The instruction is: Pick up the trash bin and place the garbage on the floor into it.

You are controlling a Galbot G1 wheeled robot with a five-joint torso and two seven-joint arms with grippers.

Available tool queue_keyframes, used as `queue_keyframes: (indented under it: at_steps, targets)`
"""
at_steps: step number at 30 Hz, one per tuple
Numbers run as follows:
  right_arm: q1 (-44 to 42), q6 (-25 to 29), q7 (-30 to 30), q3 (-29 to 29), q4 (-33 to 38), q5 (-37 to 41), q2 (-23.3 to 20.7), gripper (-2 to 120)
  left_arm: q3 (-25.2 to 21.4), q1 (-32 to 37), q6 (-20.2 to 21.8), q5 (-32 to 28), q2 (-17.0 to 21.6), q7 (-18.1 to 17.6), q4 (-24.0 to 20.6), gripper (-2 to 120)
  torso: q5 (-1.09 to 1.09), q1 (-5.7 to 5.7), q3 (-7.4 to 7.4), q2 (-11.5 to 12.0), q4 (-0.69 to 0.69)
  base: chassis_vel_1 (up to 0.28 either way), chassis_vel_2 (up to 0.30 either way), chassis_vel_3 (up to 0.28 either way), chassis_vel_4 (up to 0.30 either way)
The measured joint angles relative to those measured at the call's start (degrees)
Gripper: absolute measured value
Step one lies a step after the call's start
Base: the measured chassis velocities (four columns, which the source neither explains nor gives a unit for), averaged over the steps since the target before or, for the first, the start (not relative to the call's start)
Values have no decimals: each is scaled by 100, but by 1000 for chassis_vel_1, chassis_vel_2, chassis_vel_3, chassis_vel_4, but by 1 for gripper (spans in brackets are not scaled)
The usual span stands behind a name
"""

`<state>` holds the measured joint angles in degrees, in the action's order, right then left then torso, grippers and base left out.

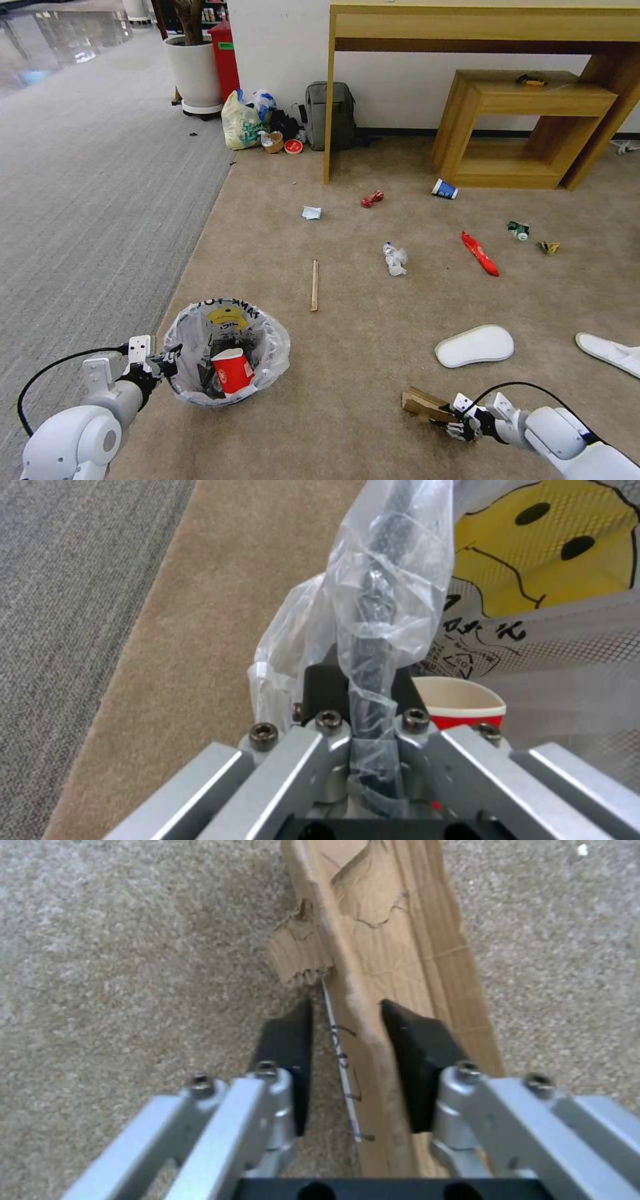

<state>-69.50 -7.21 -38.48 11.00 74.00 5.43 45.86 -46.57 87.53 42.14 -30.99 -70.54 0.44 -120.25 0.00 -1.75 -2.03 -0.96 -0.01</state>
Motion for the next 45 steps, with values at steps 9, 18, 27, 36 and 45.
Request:
queue_keyframes:
  at_steps: [9, 18, 27, 36, 45]
  targets:
    - [-147, 45, 58, 108, -18, -37, 70, 0, 21, 25, 0, 0, 23, -4, -35, 0, 0, 0, 0, 0, -1, 0, 0, 0, 0]
    - [-167, 95, 379, 472, 298, -50, 204, 0, 35, 22, 0, -7, 56, -3, -73, 0, 0, 0, 0, 0, -1, 0, 0, 0, 0]
    - [366, 1, 1003, 691, 1262, 422, 234, 0, 159, -30, 0, -6, 21, -48, -72, 0, 0, 0, 0, 0, 1, 0, 0, 0, 0]
    - [1033, -408, 1353, 592, 3030, 1703, 133, 0, 247, -69, -1, 44, 14, -58, -45, 0, -2, 0, 0, 0, 0, 0, 0, 0, 0]
    - [2033, -405, 1978, -877, 3895, 2632, 435, 0, 420, -70, -1, 164, 8, -85, -27, 0, -1, 0, 0, 0, 1, 0, 0, 0, 0]
